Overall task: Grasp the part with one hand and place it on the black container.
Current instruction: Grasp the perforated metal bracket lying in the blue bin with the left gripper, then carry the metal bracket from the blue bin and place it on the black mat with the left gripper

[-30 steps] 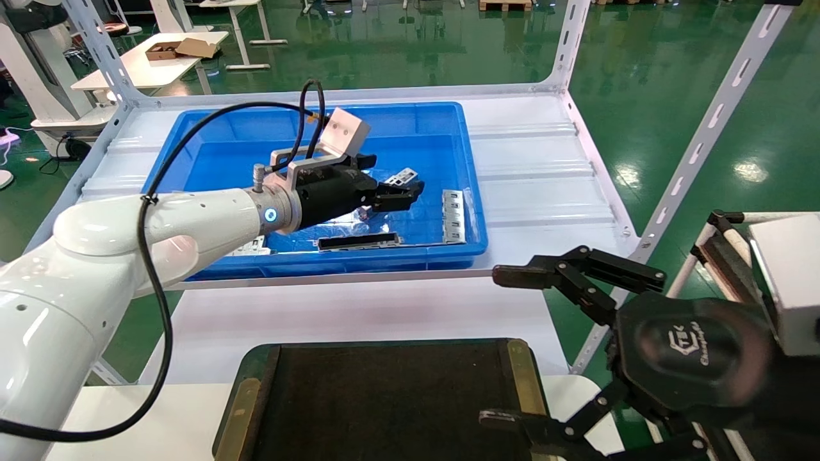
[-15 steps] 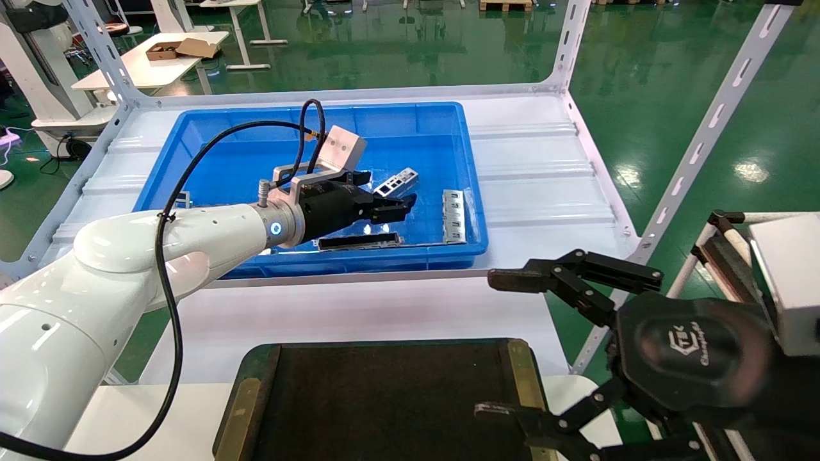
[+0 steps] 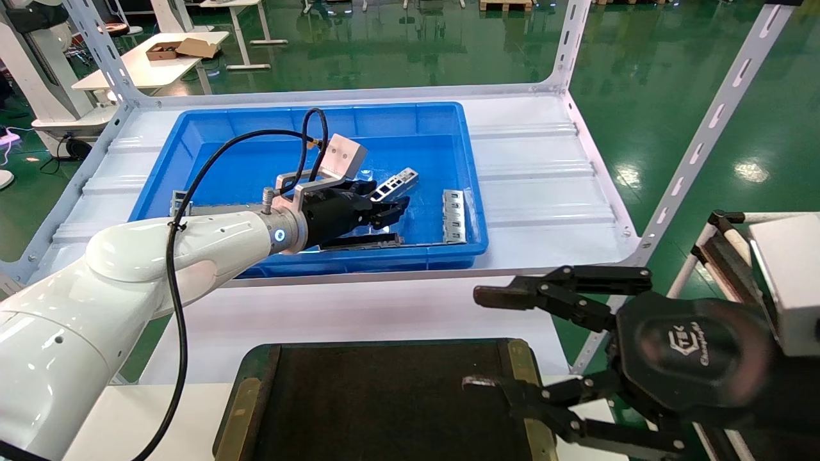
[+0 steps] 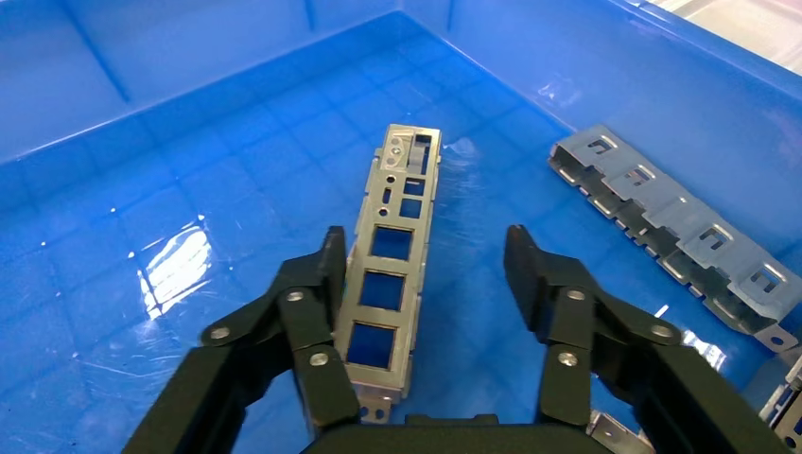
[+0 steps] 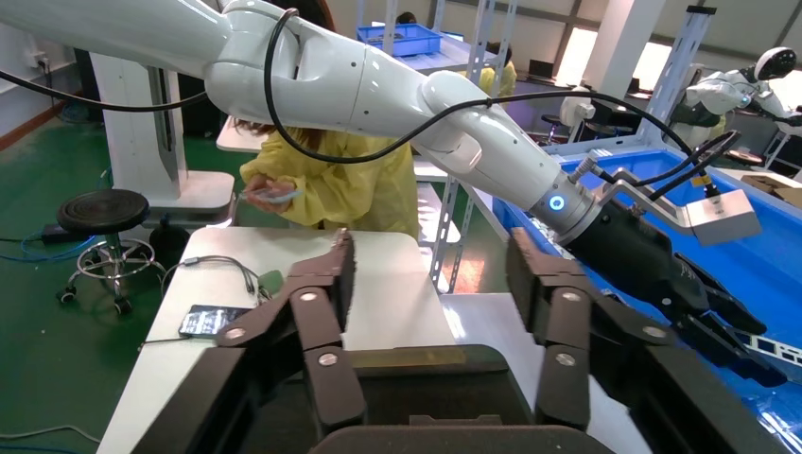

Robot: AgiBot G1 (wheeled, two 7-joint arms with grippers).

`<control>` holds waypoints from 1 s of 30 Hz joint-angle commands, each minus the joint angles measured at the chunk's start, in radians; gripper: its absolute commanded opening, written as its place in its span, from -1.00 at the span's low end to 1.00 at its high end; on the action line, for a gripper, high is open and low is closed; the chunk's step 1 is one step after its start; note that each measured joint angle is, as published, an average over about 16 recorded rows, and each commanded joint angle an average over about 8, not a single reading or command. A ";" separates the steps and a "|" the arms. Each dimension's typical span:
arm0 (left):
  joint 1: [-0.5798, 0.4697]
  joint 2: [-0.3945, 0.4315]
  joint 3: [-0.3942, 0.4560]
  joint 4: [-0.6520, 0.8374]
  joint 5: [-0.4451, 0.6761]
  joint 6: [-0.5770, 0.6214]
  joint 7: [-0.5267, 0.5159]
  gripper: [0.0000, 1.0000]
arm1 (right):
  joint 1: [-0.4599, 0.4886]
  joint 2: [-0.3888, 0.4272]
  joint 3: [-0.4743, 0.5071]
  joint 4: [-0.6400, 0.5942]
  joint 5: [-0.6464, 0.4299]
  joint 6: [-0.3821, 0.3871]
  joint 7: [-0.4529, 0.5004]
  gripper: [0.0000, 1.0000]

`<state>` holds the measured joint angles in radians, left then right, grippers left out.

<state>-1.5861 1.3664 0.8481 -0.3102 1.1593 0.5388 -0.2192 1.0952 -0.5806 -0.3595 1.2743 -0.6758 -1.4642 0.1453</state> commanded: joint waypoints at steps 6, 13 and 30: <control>0.005 -0.001 0.042 -0.005 -0.039 -0.021 -0.002 -1.00 | 0.000 0.000 0.000 0.000 0.000 0.000 0.000 -1.00; 0.009 -0.002 0.072 -0.009 -0.084 -0.037 0.006 -1.00 | 0.000 0.000 0.000 0.000 0.000 0.000 0.000 -1.00; -0.034 -0.049 0.005 -0.031 -0.275 0.127 0.167 -1.00 | 0.000 0.000 0.000 0.000 0.000 0.000 0.000 -1.00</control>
<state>-1.6124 1.3086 0.8532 -0.3472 0.8839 0.6837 -0.0564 1.0954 -0.5805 -0.3600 1.2743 -0.6755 -1.4640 0.1451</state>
